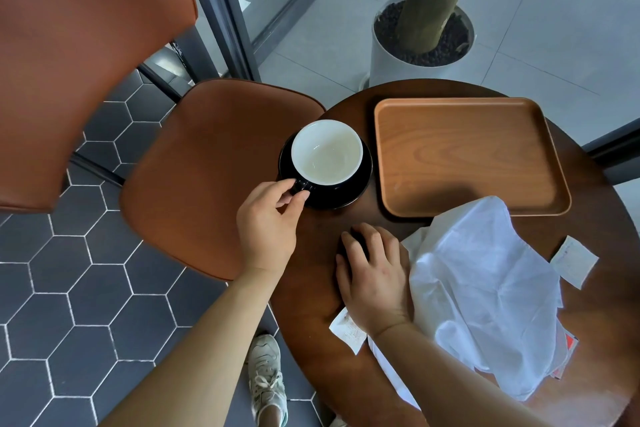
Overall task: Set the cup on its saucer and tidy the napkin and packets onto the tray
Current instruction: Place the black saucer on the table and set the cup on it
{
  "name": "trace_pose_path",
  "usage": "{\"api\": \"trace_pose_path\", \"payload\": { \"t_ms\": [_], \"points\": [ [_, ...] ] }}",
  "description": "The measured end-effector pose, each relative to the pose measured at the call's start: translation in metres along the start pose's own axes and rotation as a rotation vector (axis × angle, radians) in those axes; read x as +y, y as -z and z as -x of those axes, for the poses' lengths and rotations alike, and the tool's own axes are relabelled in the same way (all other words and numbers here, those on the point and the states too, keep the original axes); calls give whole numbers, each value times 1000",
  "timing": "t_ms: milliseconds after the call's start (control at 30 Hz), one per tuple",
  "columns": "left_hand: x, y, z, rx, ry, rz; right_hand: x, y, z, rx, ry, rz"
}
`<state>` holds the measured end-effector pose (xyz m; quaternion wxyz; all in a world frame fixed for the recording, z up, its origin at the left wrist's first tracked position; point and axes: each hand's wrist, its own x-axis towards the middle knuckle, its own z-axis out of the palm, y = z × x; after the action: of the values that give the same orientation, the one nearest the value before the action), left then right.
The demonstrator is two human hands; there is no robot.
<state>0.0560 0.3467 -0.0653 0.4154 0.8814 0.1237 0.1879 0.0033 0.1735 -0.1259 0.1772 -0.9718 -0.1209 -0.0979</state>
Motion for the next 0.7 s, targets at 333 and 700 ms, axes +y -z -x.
{"api": "trace_pose_path", "payload": {
  "t_ms": [333, 700],
  "points": [
    [-4, -1, 2, 0, 16, 13, 1, -2, 0, -2, -3, -1],
    [-29, 7, 71, -185, -208, -268, -2, 1, -1, 25, 2, -11]
  ]
}}
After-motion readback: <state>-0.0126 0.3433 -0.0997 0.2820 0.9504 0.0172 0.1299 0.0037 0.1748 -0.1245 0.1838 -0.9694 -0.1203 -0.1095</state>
